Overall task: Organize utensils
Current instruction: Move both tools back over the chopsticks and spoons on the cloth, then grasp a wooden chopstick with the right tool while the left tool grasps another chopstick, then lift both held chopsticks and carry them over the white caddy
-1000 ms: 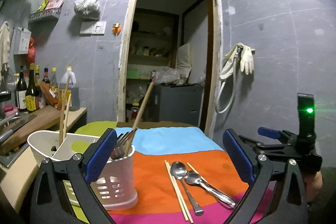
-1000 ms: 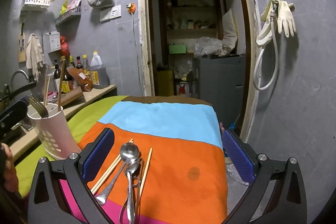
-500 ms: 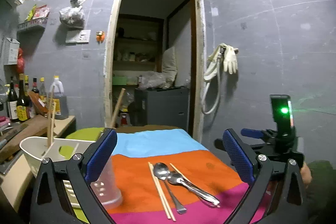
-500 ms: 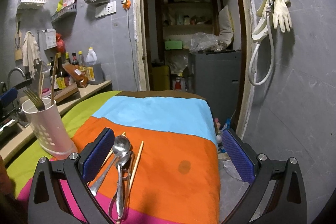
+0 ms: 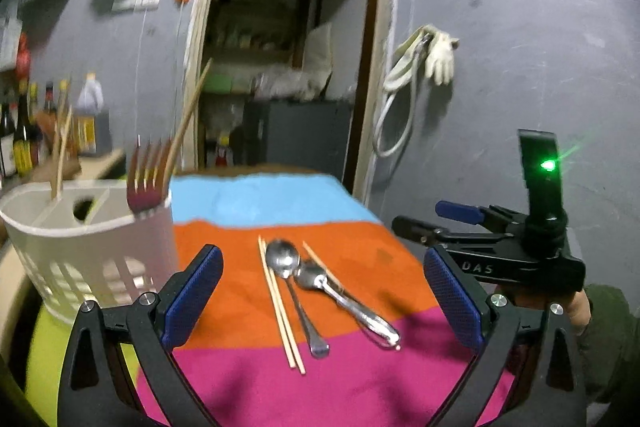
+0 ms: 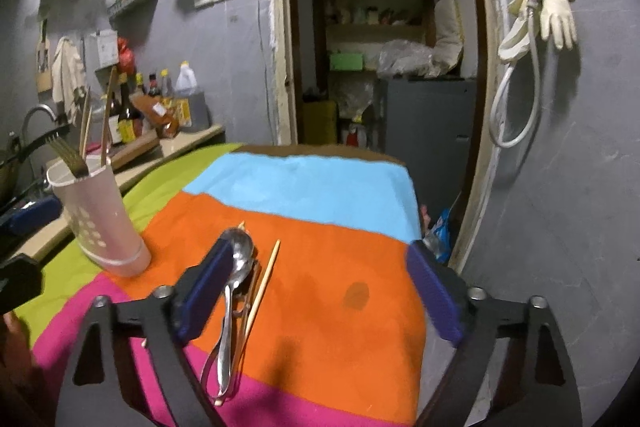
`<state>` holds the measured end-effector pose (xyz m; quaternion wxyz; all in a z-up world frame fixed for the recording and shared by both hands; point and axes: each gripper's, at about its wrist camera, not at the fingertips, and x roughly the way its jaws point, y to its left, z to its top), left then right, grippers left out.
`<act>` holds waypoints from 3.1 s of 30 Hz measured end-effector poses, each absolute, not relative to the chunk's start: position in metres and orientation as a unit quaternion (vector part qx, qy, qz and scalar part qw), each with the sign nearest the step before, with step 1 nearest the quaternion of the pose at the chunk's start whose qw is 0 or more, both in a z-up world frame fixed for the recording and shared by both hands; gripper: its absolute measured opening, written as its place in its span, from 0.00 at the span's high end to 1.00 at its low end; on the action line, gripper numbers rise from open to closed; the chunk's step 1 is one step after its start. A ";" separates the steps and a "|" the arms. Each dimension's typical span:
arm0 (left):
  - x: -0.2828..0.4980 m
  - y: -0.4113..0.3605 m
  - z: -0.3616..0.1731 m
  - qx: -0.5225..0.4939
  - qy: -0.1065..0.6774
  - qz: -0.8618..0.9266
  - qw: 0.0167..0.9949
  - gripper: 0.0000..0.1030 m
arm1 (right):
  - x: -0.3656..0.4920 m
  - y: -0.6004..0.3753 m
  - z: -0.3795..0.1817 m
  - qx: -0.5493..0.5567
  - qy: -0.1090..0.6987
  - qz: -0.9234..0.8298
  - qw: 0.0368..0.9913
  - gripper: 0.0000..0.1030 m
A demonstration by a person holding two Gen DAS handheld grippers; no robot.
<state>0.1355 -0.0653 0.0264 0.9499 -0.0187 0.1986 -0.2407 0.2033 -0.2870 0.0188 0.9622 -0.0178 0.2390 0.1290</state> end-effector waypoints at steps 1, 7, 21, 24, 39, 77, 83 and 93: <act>0.140 -0.065 0.024 -0.024 0.210 -0.237 0.948 0.06 | 0.206 -0.286 0.016 -0.019 0.247 0.131 0.960 0.26; 0.170 -0.068 0.009 -0.017 0.280 -0.193 0.940 0.30 | 0.217 -0.281 0.003 -0.023 0.288 0.144 0.946 0.37; 0.254 -0.083 -0.039 0.003 0.433 -0.155 0.888 0.80 | 0.266 -0.255 -0.033 -0.027 0.405 0.191 0.894 0.78; 0.264 -0.084 -0.042 0.003 0.442 -0.155 0.883 0.83 | 0.276 -0.253 -0.037 -0.019 0.422 0.200 0.884 0.81; 0.274 -0.080 -0.041 -0.001 0.451 -0.160 0.878 0.85 | 0.295 -0.256 -0.042 0.020 0.442 0.225 0.868 0.83; 0.233 -0.064 -0.029 -0.037 0.443 -0.176 0.878 0.98 | 0.251 -0.283 -0.018 0.083 0.418 0.174 0.888 0.97; 0.200 -0.056 -0.002 -0.036 0.335 -0.204 0.919 0.98 | 0.214 -0.273 0.007 0.057 0.316 0.157 0.934 0.97; 0.163 -0.038 0.053 -0.027 0.179 -0.230 0.956 0.98 | 0.168 -0.240 0.055 0.024 0.141 0.146 0.979 0.97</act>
